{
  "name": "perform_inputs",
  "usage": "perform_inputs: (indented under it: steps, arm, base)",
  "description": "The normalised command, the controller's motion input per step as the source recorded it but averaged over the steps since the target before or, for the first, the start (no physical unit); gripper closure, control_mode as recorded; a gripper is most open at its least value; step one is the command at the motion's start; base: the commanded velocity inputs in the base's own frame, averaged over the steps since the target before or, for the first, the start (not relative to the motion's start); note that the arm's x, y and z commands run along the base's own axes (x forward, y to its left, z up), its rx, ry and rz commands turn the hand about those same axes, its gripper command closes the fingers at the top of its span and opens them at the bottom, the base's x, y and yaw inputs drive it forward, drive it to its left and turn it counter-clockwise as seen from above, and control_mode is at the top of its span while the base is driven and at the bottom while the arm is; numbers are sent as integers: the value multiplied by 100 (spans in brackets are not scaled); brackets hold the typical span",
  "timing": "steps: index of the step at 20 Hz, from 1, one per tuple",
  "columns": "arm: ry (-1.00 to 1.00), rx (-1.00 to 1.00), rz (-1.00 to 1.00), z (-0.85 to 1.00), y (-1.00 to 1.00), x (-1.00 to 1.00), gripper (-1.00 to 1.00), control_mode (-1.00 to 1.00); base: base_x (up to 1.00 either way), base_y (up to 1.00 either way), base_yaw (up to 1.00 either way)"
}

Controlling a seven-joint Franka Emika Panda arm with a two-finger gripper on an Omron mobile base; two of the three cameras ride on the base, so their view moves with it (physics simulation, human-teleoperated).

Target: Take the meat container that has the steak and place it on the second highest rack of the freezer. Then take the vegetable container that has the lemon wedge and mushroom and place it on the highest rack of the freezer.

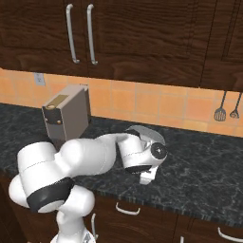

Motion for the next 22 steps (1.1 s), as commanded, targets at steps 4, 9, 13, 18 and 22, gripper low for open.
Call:
perform_inputs:
  steps: [4,9,13,18,22]
  arm:
    - [-11,-7,-5,68,13,-57,100,-100]
    - [0,-15,-6,93,18,-69,100,-100]
    - [0,-16,-9,78,32,-59,100,-100]
    - [0,-4,-8,90,38,-61,100,-100]
    - [8,0,-1,89,42,-53,100,-100]
  base:
    - [0,0,0]
    - [0,0,0]
    - [0,0,0]
    - [0,0,0]
    - [0,0,0]
